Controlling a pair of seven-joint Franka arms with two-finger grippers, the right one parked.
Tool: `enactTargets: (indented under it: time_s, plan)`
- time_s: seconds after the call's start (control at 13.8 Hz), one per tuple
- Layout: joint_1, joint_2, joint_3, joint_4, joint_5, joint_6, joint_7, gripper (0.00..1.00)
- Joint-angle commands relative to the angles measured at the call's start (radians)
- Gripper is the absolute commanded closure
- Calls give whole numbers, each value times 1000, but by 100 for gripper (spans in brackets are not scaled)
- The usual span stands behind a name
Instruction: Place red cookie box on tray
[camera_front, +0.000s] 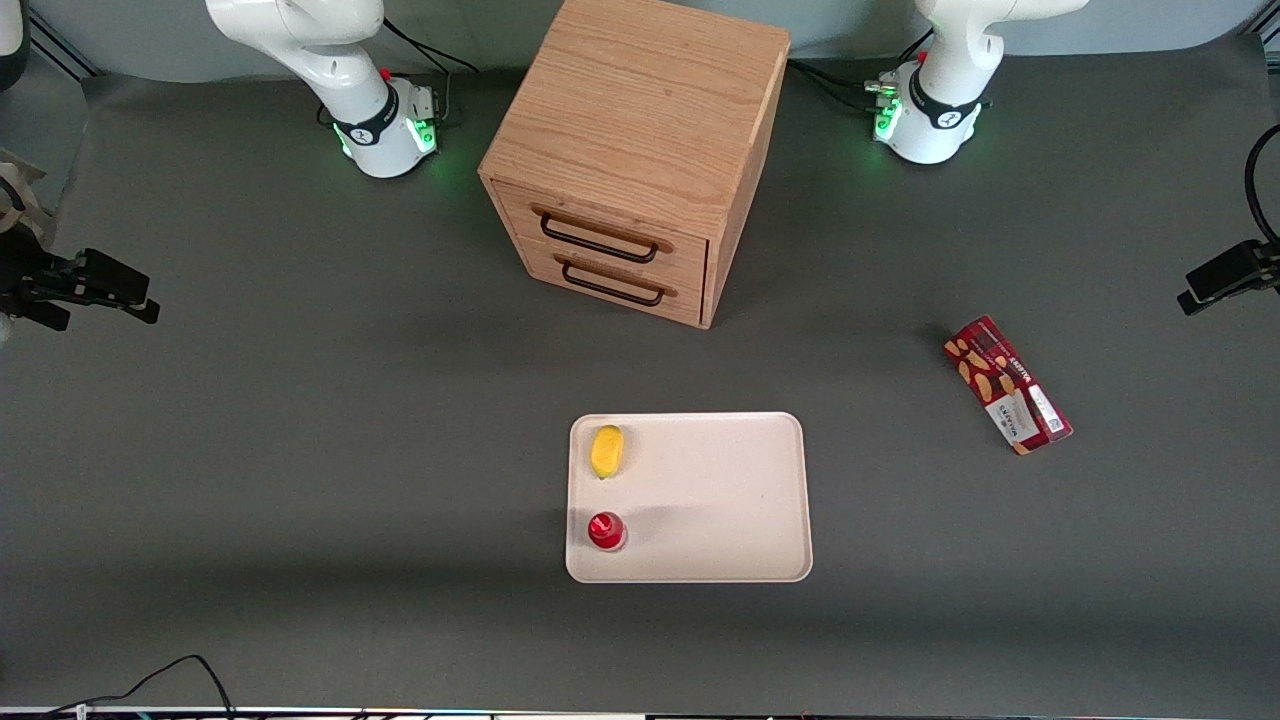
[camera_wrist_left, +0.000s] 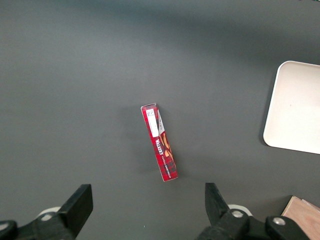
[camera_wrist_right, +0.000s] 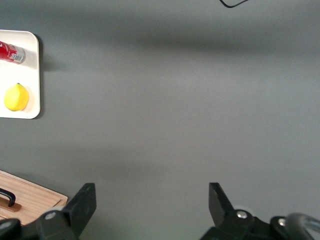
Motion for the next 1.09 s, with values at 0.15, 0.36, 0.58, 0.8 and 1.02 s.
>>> enactTargets:
  time_s: [0.15,0.36,0.58,0.8,1.02]
  plan:
    - [-8,8,6,23,-25,-20,-16,0]
    - [-7,8,9,23,-35,-25,-14,0]
    - [-7,8,14,23,-35,-23,-11,0]
    - [-7,9,14,23,-35,-22,-13,0]
    - [-7,9,14,23,-35,-22,-13,0]
